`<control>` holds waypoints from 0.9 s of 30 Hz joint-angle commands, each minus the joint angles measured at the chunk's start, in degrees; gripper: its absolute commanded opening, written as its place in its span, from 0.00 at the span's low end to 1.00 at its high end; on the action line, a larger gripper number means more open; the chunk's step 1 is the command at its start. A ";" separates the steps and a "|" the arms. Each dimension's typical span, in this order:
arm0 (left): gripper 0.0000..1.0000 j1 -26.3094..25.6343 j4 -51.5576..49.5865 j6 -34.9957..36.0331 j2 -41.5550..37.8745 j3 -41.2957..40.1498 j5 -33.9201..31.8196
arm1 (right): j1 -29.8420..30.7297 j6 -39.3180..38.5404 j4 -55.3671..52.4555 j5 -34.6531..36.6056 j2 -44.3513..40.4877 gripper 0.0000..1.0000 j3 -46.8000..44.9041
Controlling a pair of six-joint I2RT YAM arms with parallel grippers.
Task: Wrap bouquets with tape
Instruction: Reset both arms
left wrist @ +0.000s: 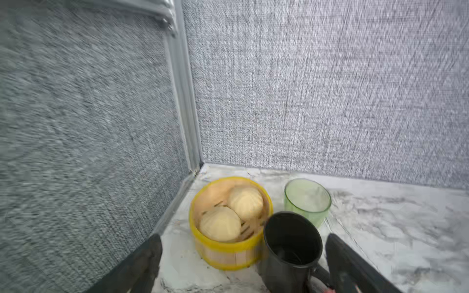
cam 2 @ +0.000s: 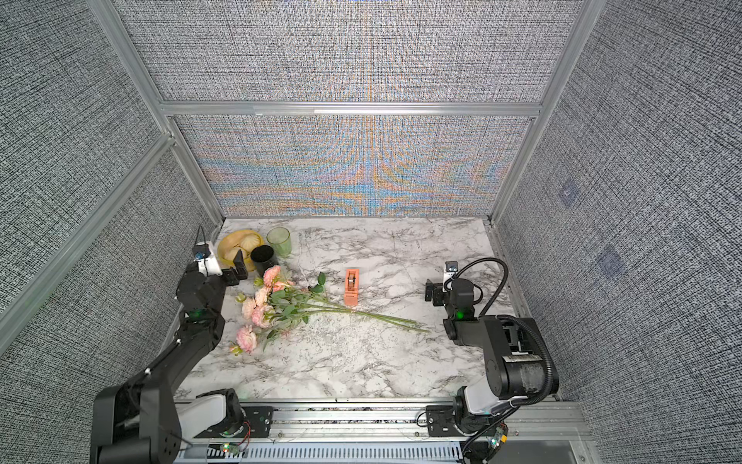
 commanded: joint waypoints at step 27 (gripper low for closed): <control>1.00 -4.49 16.08 2.11 25.23 -2.83 9.35 | 0.09 -0.06 0.54 0.08 0.60 0.99 0.63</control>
